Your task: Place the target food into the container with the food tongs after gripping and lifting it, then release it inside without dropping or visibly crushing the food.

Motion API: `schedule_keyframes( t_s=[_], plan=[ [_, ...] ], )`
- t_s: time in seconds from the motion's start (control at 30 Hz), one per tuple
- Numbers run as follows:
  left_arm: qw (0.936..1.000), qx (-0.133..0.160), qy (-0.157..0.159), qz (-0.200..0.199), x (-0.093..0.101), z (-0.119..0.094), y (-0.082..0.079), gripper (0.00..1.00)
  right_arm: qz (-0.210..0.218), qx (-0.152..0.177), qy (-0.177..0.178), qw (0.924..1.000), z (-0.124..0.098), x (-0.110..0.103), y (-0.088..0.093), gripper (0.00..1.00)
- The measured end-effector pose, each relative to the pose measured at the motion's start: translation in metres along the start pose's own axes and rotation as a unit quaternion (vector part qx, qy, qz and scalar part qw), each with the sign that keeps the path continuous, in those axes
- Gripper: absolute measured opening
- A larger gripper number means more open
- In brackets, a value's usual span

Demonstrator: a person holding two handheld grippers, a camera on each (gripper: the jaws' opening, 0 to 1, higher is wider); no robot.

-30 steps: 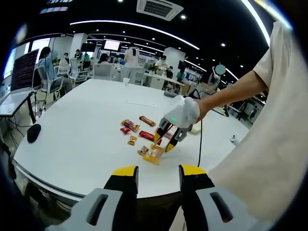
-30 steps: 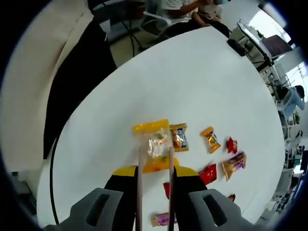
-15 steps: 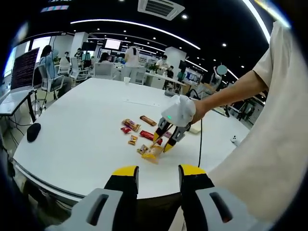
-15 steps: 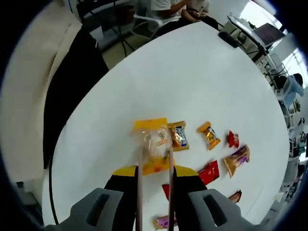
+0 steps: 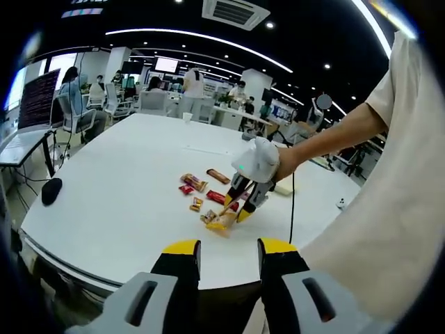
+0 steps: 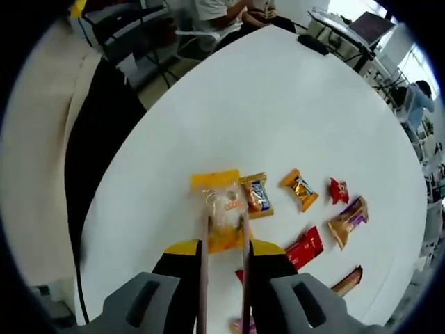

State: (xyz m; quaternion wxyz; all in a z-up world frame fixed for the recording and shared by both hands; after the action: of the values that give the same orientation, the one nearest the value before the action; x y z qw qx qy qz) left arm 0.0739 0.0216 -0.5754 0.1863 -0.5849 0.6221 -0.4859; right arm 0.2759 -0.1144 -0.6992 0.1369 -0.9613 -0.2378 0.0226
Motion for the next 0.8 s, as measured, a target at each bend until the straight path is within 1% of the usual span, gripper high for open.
schedule_keyframes(
  t_s=[0.2, 0.27, 0.37, 0.5, 0.67, 0.7, 0.8],
  plan=[
    [1.0, 0.001, 0.0, 0.0, 0.0, 0.001, -0.001, 0.31, 0.016, 0.005, 0.004, 0.9999, 0.0, 0.0, 0.001, 0.22],
    [1.0, 0.001, 0.0, 0.0, -0.001, 0.001, -0.001, 0.31, 0.028, 0.009, 0.006, 0.9995, 0.0, -0.001, 0.001, 0.21],
    [1.0, 0.001, 0.001, 0.001, -0.001, 0.001, -0.001, 0.31, 0.069, 0.014, 0.004, 0.9975, -0.001, -0.003, 0.0, 0.21],
    [1.0, 0.0, 0.002, 0.002, -0.001, 0.001, -0.001, 0.31, 0.085, 0.022, 0.003, 0.9962, -0.001, -0.005, 0.0, 0.21],
    [1.0, -0.003, 0.006, 0.005, 0.0, 0.002, -0.001, 0.31, 0.128, 0.05, 0.005, 0.9905, -0.005, -0.01, -0.003, 0.21],
    [1.0, -0.002, 0.006, 0.007, -0.001, 0.002, -0.002, 0.31, 0.142, 0.059, 0.007, 0.988, -0.007, -0.012, -0.003, 0.21],
    [0.9999, 0.001, 0.009, 0.007, -0.001, 0.004, -0.004, 0.31, 0.161, 0.072, 0.014, 0.9842, -0.011, -0.014, -0.003, 0.21]
  ],
)
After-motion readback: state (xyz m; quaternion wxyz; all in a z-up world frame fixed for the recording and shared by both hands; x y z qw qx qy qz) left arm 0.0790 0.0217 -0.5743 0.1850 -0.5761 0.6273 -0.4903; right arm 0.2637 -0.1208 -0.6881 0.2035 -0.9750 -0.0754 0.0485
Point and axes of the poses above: the point that each gripper's makers call its tool centre point, and the gripper's own axes: z roughly forward along the fingers, x roughly to its right, y roughly out of its underside, the point moved 6 cm from there along -z, roughly backward along the fingers, and after that the axes turned 2 degrees about -z, right-handed, at the moved point
